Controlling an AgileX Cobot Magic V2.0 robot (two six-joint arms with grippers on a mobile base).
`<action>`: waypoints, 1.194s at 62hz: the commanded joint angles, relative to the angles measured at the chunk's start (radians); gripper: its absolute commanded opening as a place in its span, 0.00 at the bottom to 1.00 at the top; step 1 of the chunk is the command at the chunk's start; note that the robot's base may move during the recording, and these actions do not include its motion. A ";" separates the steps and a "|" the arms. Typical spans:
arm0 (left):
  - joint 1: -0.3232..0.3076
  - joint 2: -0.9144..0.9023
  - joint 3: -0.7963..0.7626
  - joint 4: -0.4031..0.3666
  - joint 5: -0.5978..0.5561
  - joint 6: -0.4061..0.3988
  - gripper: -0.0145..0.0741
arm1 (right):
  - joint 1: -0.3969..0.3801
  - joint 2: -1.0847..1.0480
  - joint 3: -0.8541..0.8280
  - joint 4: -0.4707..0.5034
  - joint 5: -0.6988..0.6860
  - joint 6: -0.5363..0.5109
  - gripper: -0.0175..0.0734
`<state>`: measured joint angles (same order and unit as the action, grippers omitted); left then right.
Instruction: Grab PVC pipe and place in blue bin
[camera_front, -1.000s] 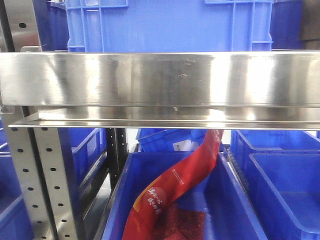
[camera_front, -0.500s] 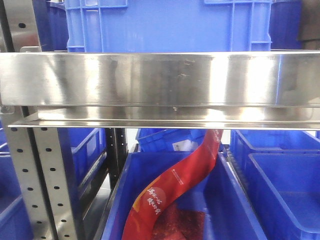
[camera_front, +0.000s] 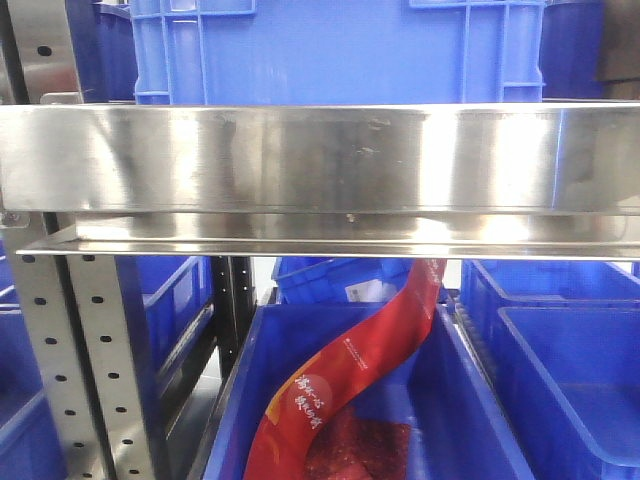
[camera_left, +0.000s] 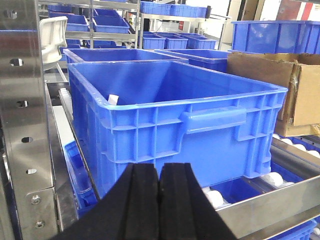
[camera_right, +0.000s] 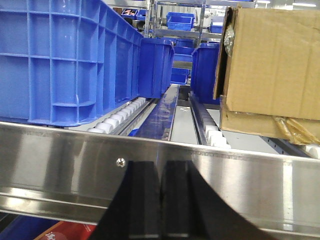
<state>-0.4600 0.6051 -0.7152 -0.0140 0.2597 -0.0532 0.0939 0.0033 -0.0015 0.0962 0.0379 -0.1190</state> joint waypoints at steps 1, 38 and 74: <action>-0.004 -0.006 -0.001 0.000 -0.015 0.002 0.04 | -0.005 -0.003 0.001 0.001 -0.025 -0.001 0.01; -0.004 -0.006 -0.001 0.000 -0.015 0.002 0.04 | -0.005 -0.003 0.001 0.001 -0.025 -0.001 0.01; 0.015 -0.049 0.035 0.164 -0.028 0.002 0.04 | -0.005 -0.003 0.001 0.001 -0.025 -0.001 0.01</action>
<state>-0.4579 0.5818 -0.6986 0.0892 0.2539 -0.0532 0.0939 0.0033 -0.0015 0.0962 0.0379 -0.1190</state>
